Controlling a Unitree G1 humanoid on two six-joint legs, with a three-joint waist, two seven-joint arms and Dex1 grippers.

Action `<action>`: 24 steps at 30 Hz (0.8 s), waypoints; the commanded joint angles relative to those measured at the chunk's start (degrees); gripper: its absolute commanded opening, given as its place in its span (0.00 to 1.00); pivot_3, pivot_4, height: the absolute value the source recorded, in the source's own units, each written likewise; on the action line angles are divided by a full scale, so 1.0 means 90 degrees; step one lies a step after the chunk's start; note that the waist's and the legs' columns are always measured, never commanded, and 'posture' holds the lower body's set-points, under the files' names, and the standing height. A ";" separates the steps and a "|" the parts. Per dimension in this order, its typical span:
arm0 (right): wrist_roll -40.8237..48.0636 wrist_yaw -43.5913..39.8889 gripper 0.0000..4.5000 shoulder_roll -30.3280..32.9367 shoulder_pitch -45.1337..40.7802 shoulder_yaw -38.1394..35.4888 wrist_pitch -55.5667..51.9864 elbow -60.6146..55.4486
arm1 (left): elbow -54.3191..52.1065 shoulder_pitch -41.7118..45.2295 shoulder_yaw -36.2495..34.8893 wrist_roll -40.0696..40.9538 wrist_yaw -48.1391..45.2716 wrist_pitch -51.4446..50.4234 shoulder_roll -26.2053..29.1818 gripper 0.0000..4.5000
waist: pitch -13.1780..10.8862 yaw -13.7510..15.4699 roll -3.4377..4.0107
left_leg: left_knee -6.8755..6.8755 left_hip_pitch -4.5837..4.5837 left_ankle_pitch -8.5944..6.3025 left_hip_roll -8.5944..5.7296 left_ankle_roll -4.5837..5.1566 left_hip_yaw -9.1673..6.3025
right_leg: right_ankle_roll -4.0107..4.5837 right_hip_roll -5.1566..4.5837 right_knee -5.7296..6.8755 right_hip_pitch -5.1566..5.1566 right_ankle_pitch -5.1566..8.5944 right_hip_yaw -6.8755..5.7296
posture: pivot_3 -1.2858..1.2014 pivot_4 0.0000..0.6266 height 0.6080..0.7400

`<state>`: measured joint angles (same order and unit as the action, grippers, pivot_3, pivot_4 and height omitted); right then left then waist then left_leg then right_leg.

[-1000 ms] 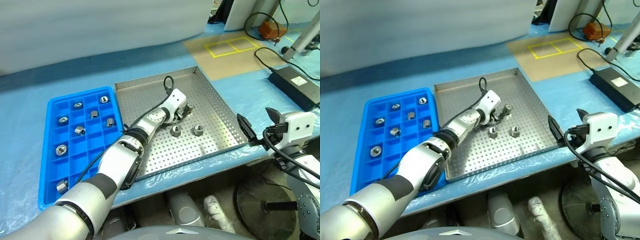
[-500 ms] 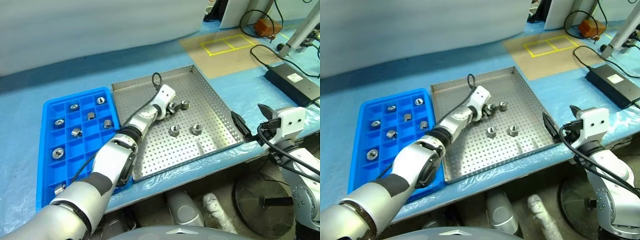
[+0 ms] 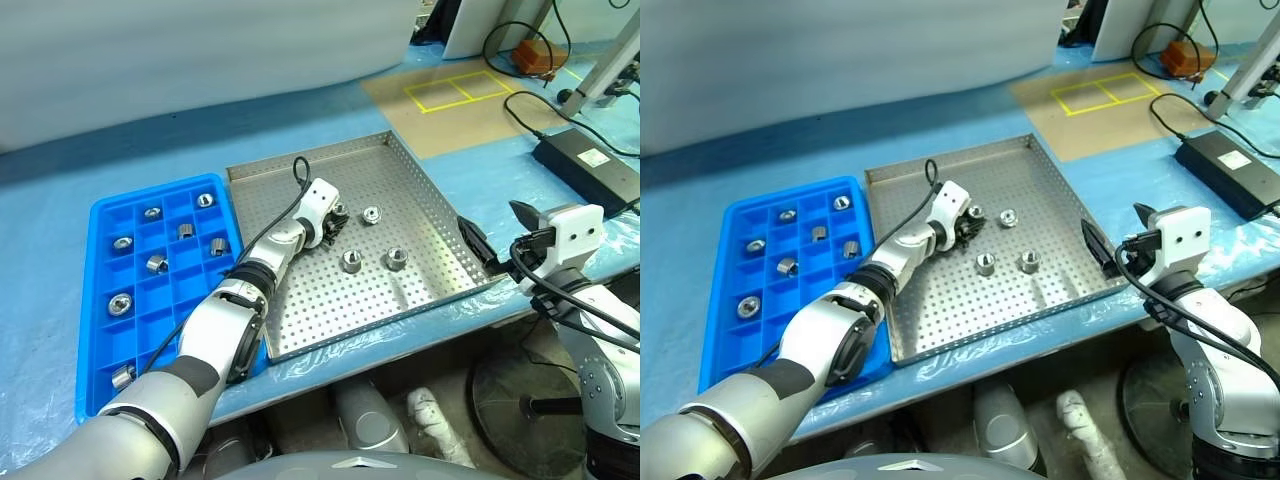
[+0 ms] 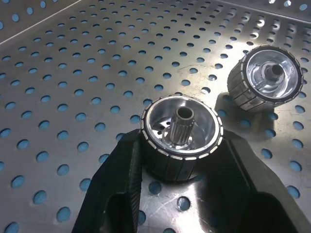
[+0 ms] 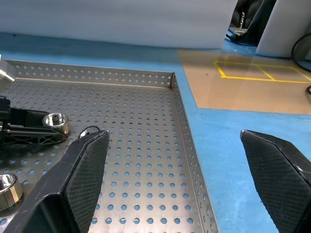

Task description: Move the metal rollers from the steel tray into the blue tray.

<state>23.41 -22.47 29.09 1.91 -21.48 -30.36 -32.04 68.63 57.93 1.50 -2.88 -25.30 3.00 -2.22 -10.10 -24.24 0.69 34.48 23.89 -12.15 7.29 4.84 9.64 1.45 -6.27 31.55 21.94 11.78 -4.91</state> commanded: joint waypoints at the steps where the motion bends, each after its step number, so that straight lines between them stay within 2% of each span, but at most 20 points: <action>1: -0.0012 -0.0077 1.00 0.0023 -0.0253 0.0160 0.0229 0.0043 | -0.0194 0.0128 -0.0352 0.0330 0.0104 0.0040 0.0120 0.38 | 0.0000 -0.0001 0.0000 | 0.0002 0.0001 0.0000 0.0000 0.0000 0.0000 | 0.0000 0.0000 0.0000 0.0000 0.0000 0.0000 | 0.28 0.24 1.00; 6: -0.0042 -0.0465 1.00 -0.0028 -0.1298 0.0914 0.0405 0.0890 | -0.1654 -0.0065 -0.0948 0.1248 -0.0502 -0.0153 0.0278 0.38 | -0.0011 0.0042 -0.0017 | 0.0019 0.0023 0.0000 0.0000 0.0002 -0.0001 | 0.0004 -0.0005 0.0025 0.0031 -0.0015 0.0000 | 0.35 0.24 1.00; 9: 0.0034 -0.0993 1.00 -0.0151 -0.2094 0.1372 0.0617 0.1660 | -0.3573 -0.0777 -0.0910 0.1592 -0.0605 -0.0964 0.0455 0.38 | -0.0011 0.0205 -0.0018 | 0.0024 0.0020 0.0002 0.0008 0.0005 -0.0002 | 0.0012 -0.0005 0.0046 0.0034 -0.0020 0.0000 | 0.39 0.24 1.00; 11: -0.0024 -0.1369 1.00 -0.0219 -0.2568 0.1672 0.0798 0.2185 | -0.4950 -0.1352 -0.0834 0.1735 -0.0534 -0.1538 0.0608 0.38 | -0.0017 0.0433 -0.0029 | 0.0030 0.0019 0.0004 0.0015 0.0006 -0.0003 | 0.0022 -0.0006 0.0083 0.0043 -0.0014 -0.0004 | 0.44 0.24 1.00; 13: -0.0115 -0.1819 1.00 -0.0284 -0.3063 0.2006 0.0999 0.2796 | -0.6384 -0.1981 -0.0777 0.1823 -0.0336 -0.2136 0.0772 0.38 | -0.0024 0.0698 -0.0039 | 0.0049 0.0019 0.0004 0.0024 0.0007 -0.0006 | 0.0047 -0.0007 0.0137 0.0059 0.0002 -0.0008 | 0.47 0.24 1.00; 16: -0.0117 -0.2483 1.00 -0.0420 -0.3746 0.2342 0.1244 0.3651 | -0.8316 -0.2882 -0.0712 0.1986 -0.0058 -0.2972 0.1032 0.38 | -0.0034 0.1295 -0.0050 | 0.0058 0.0024 0.0027 0.0045 -0.0010 -0.0006 | 0.0079 -0.0004 0.0199 0.0090 0.0020 -0.0018 | 0.49 0.24 1.00; 20: -0.0232 -0.3413 1.00 -0.0544 -0.4429 0.2765 0.1575 0.4612 | -0.9912 -0.4198 -0.0856 0.2111 0.0344 -0.3475 0.1249 0.38 | -0.0034 0.2239 -0.0041 | 0.0061 0.0014 0.0061 0.0057 -0.0046 -0.0004 | 0.0098 -0.0003 0.0250 0.0102 0.0030 -0.0017 | 0.54 0.24 1.00; 24: -0.0410 -0.4175 1.00 -0.0658 -0.4963 0.3096 0.1926 0.5472 | -1.0953 -0.5440 -0.0840 0.2102 0.0480 -0.3832 0.1625 0.38 | -0.0035 0.2929 -0.0039 | 0.0056 -0.0015 0.0062 0.0057 -0.0053 0.0019 | 0.0100 -0.0003 0.0250 0.0083 0.0032 0.0006 | 0.57 0.24 1.00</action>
<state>20.16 -57.22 23.32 -41.04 6.02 -15.40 15.53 -23.90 9.62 -6.46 15.26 -21.60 -30.53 12.16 -10.41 2.12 0.33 34.98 23.75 -11.58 7.80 4.33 9.88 2.37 -6.29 33.80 22.69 12.08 -4.79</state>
